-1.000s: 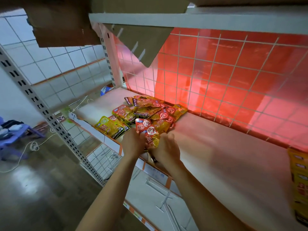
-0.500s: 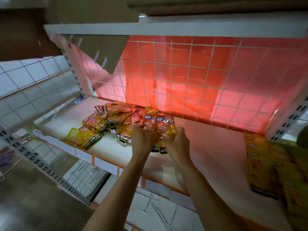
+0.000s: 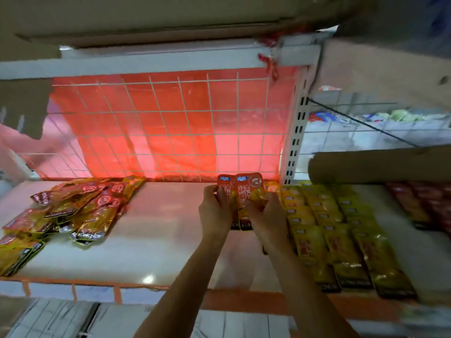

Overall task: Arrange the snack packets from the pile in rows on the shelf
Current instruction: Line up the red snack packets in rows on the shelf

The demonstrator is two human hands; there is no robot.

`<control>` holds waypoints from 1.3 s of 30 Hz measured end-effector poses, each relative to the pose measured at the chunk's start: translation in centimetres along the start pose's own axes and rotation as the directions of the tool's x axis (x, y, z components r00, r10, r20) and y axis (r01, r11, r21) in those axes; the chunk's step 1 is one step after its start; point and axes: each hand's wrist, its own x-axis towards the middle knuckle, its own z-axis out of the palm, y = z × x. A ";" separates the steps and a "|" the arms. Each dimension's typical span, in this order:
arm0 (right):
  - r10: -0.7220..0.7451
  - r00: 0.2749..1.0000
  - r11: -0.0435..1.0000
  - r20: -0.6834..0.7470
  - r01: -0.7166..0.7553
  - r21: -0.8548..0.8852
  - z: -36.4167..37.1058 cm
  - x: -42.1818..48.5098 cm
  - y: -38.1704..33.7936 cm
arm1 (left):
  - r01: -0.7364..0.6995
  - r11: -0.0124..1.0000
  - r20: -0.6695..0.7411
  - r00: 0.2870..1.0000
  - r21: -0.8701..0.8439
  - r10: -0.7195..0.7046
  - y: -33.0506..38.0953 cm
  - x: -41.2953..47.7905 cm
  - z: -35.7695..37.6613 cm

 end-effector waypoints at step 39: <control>0.145 0.928 0.987 -0.343 -0.158 -0.012 -35.1 8.7 18.7 | -0.191 0.978 0.403 0.904 0.086 0.141 15.4 -17.3 30.5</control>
